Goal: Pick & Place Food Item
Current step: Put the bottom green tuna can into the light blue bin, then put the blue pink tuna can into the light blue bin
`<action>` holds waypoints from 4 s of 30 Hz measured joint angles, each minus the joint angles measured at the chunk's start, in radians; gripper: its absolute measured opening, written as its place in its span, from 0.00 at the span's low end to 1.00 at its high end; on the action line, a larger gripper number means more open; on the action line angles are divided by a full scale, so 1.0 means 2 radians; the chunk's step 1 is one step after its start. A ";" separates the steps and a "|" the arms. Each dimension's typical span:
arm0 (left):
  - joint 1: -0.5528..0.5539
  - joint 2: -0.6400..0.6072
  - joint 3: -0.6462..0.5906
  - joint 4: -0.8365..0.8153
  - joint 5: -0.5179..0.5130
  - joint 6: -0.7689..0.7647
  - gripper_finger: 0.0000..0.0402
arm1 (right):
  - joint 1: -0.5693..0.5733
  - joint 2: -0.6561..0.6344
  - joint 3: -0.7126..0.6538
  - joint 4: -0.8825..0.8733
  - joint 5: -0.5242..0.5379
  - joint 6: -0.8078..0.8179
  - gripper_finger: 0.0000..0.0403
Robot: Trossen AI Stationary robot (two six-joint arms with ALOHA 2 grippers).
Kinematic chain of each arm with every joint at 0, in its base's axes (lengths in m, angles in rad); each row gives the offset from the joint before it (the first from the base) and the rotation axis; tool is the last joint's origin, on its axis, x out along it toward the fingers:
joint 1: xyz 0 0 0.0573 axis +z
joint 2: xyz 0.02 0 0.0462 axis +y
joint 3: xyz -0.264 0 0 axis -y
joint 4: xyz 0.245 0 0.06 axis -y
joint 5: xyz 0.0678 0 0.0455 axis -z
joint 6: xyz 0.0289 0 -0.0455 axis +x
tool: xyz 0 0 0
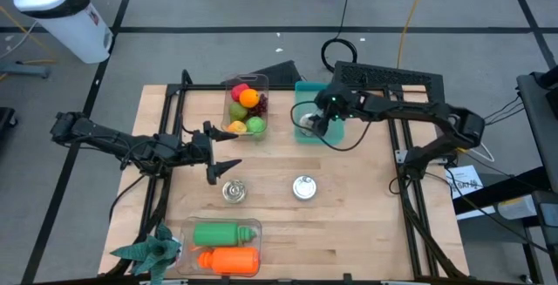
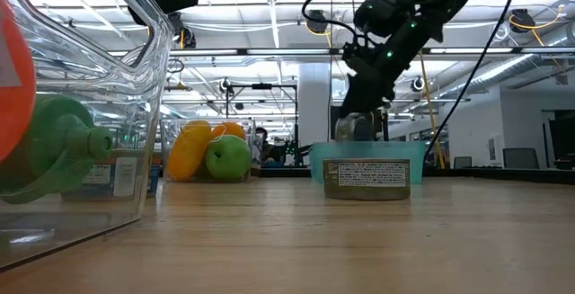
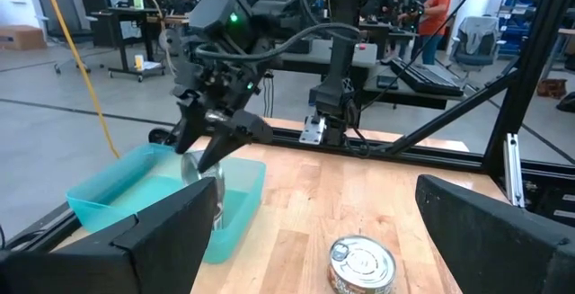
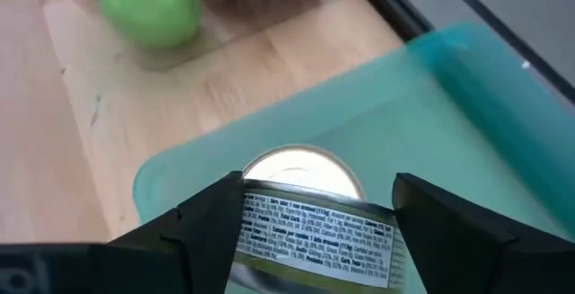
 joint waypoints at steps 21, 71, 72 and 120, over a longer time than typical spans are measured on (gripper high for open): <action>0.000 0.000 0.000 0.000 0.000 0.000 0.97 | 0.008 -0.045 -0.001 -0.053 -0.002 -0.143 0.66; 0.000 0.000 0.000 0.000 0.000 0.000 0.97 | 0.016 0.019 -0.001 -0.032 0.024 -0.258 0.35; 0.000 0.000 0.000 0.000 0.000 0.000 0.97 | 0.022 0.019 -0.001 -0.033 0.045 -0.262 0.35; 0.000 0.000 0.000 0.000 0.000 0.000 0.97 | 0.125 -0.122 -0.109 0.034 0.097 -0.068 0.75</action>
